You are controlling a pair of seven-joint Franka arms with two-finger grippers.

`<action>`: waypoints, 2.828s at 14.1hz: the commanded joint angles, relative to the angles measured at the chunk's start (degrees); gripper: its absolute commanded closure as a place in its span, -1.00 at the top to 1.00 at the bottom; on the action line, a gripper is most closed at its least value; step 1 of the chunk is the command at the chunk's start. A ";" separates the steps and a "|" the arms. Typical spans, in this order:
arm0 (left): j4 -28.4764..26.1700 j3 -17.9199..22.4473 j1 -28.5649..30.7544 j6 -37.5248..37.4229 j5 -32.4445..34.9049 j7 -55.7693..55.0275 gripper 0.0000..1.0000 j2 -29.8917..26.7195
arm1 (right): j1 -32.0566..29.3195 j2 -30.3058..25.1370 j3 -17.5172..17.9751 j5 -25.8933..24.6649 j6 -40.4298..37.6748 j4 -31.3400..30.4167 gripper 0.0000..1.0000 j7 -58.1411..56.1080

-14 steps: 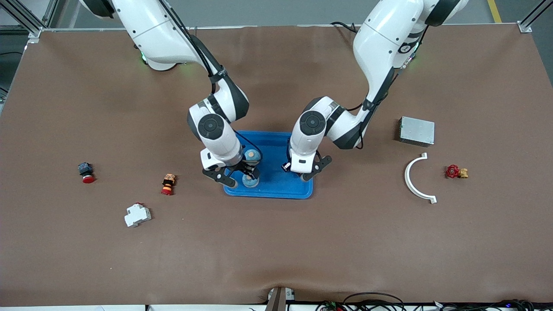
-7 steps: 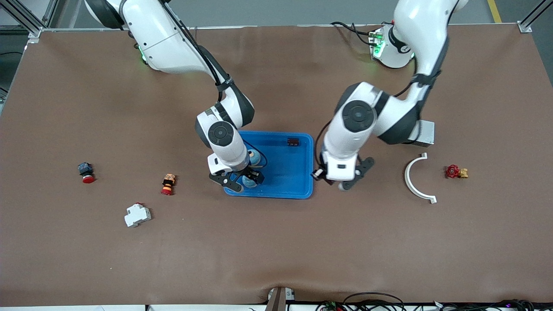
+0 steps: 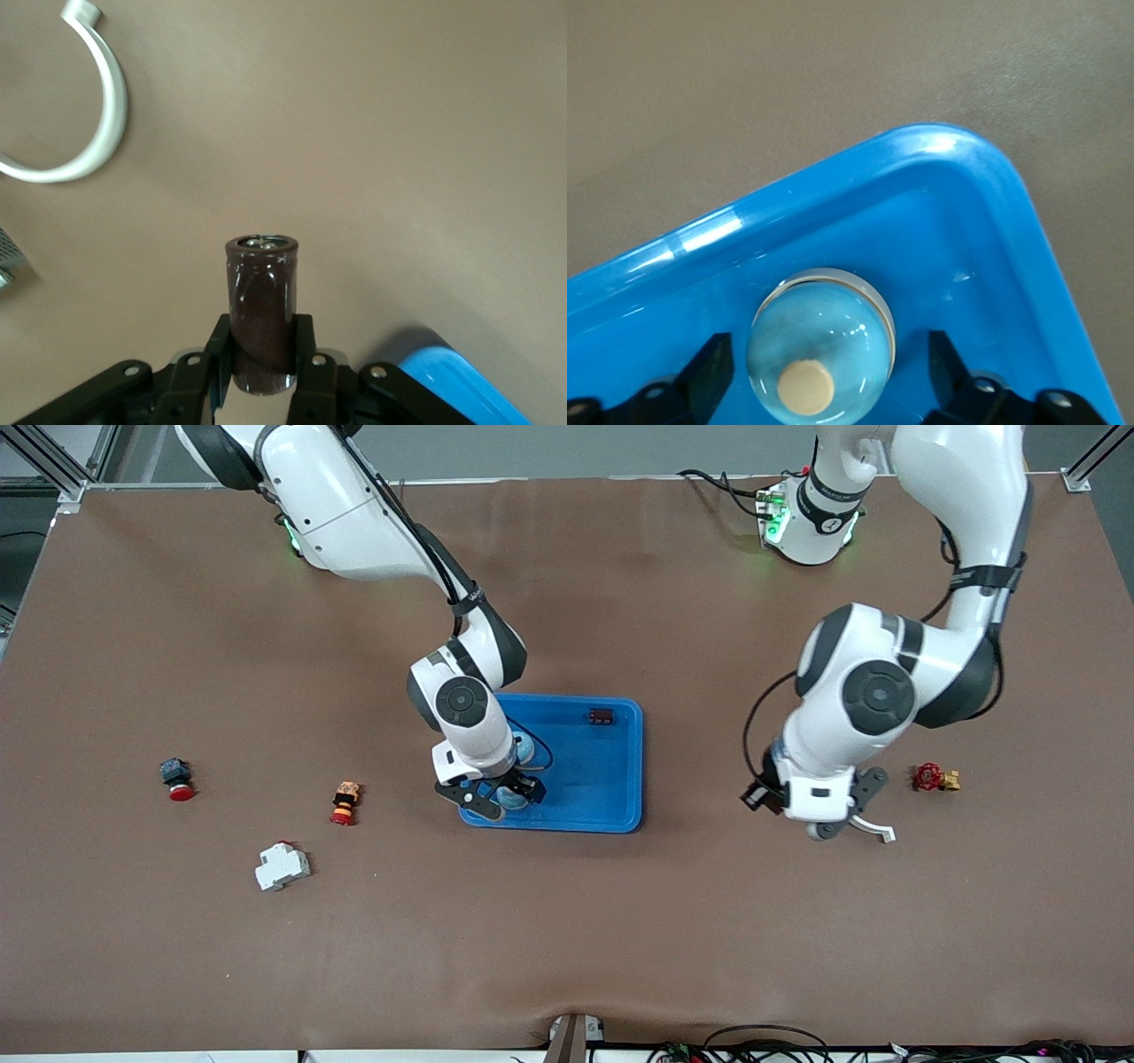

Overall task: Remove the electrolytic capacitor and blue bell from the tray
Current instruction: 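Carry the capacitor with the left gripper while the right gripper carries the bell, then release the capacitor with the left gripper while the right gripper releases the bell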

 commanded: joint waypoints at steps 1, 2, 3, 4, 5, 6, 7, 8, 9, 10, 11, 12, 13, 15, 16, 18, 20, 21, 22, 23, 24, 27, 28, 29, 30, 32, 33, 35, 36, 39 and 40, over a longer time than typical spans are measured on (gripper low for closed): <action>-1.99 -0.50 3.94 -1.95 1.15 4.90 -1.00 -2.11 | 0.95 1.41 -1.00 -1.71 -0.26 2.16 -0.17 1.78; -2.07 -0.41 5.35 -1.96 1.15 6.22 -1.00 -2.10 | 1.03 1.32 -1.00 -1.71 -0.43 2.17 -0.66 1.87; -2.33 -0.41 6.66 -1.96 1.15 8.33 -1.00 -2.10 | 1.03 1.23 -0.91 -1.54 -0.70 2.25 -1.00 1.87; -2.86 -0.41 7.55 -1.96 1.15 9.22 -1.00 -2.10 | 1.12 0.80 -0.91 -1.01 -1.31 2.69 -1.00 1.78; -2.95 -0.41 8.60 -1.87 1.15 9.75 -1.00 -2.02 | 1.03 0.18 -0.91 -0.75 -3.14 3.22 -1.00 2.13; -3.21 -0.41 9.13 -1.96 1.15 10.71 -1.00 -2.02 | 1.03 -1.21 -0.83 -0.74 -7.94 4.35 -1.00 2.05; -3.74 -0.32 9.83 -1.87 1.15 11.59 -1.00 -2.02 | 0.60 -2.53 -0.83 -0.74 -14.08 6.28 -1.00 1.70; -4.09 -0.32 10.54 -1.87 1.24 12.12 -1.00 -1.93 | -0.45 -4.29 -0.83 -0.66 -19.97 8.39 -1.00 0.48; -4.44 -0.23 11.07 -1.78 1.24 12.56 -1.00 -1.75 | -2.46 -5.87 -0.74 -0.66 -23.51 9.02 -1.00 -3.19; -4.97 -0.15 11.16 -1.43 1.33 13.17 -1.00 -1.67 | -4.66 -7.97 -0.65 -0.48 -25.29 8.67 -1.00 -8.88; -5.32 -0.14 11.33 -1.26 3.07 13.53 -1.00 -1.66 | -7.38 -10.00 -0.65 -0.39 -26.96 7.89 -1.00 -15.12; -5.76 -0.32 11.68 -1.25 5.26 13.45 -1.00 -1.58 | -9.75 -12.02 -0.74 -0.48 -28.80 6.40 -1.00 -21.18; -6.20 -0.32 11.86 -1.17 6.24 13.53 -1.00 -1.58 | -11.69 -14.74 -0.82 -0.57 -28.82 3.51 -1.00 -26.38; -6.20 -0.32 12.74 -1.17 6.52 13.53 -1.00 -1.58 | -16.52 -20.27 -0.83 -0.66 -26.90 -4.29 -1.00 -35.79; -6.20 -0.32 12.74 -1.17 6.52 13.71 -1.00 -1.58 | -19.07 -23.26 -0.83 -0.57 -24.37 -9.30 -1.00 -40.62; -6.20 -0.32 12.83 -1.17 6.52 13.71 -1.00 -1.58 | -24.17 -27.93 -0.65 -0.48 -17.61 -18.62 -1.00 -49.50; -5.85 -0.32 12.83 -1.17 6.52 13.71 -1.00 -1.66 | -30.22 -28.91 -0.39 0.56 -13.20 -23.65 -1.00 -58.81; -5.77 -0.23 12.92 -1.17 6.95 14.06 -1.00 -1.75 | -32.34 -28.91 -0.47 3.18 -11.79 -25.24 -1.00 -63.82; -5.68 -0.23 12.92 -1.17 7.48 14.76 -1.00 -1.75 | -34.63 -28.83 -0.56 6.60 -10.03 -26.73 -1.00 -69.79; -5.59 -0.15 13.01 -1.17 7.83 14.94 -1.00 -1.58 | -36.82 -28.56 -0.65 9.42 -8.80 -27.79 -1.00 -75.24; -5.59 -0.14 13.27 -1.17 8.70 15.11 -1.00 -1.49 | -38.85 -28.21 -0.74 11.02 -8.09 -28.41 -1.00 -79.56; -4.10 -0.32 13.54 -1.17 9.24 15.20 -1.00 -1.23 | -40.97 -27.25 -0.74 11.21 -3.18 -31.13 -1.00 -83.99; -3.83 -0.41 13.10 -1.17 8.72 14.42 -1.00 -1.23 | -41.15 -26.37 -0.74 11.21 -0.55 -31.93 -1.00 -84.78; -3.48 -0.41 12.92 -1.17 8.63 14.15 -1.00 -1.23 | -41.76 -25.06 -0.74 11.21 1.48 -32.46 -1.00 -85.83; -3.39 -0.41 12.83 -1.17 8.63 14.06 -1.00 -1.23 | -42.73 -23.83 -0.74 11.30 2.72 -32.64 -1.00 -87.32; -3.22 -0.41 12.83 -1.17 8.54 14.06 -1.00 -1.14 | -44.49 -21.98 -0.56 11.38 3.96 -32.55 -1.00 -89.44; -3.22 -0.41 12.83 -1.25 8.45 13.97 -1.00 -1.22 | -44.84 -21.36 -0.56 11.47 4.13 -32.55 -1.00 -89.53; -2.78 -1.54 12.66 -1.69 7.66 11.35 -1.00 -1.40 | -44.76 -20.83 -0.47 11.56 4.75 -32.46 -1.00 -89.53; -1.99 -2.59 12.39 -2.04 7.48 10.20 -1.00 -1.31 | -44.84 -20.13 -0.47 11.91 4.93 -32.38 -1.00 -89.53; -1.81 -2.87 11.95 -2.40 7.48 9.06 -1.00 -1.14 | -43.27 -19.95 -0.39 16.12 5.10 -32.46 -1.00 -89.53; -2.16 -2.87 11.43 -2.40 7.48 7.48 -1.00 -0.96 | -42.92 -19.69 -0.39 16.22 5.10 -32.38 -1.00 -89.53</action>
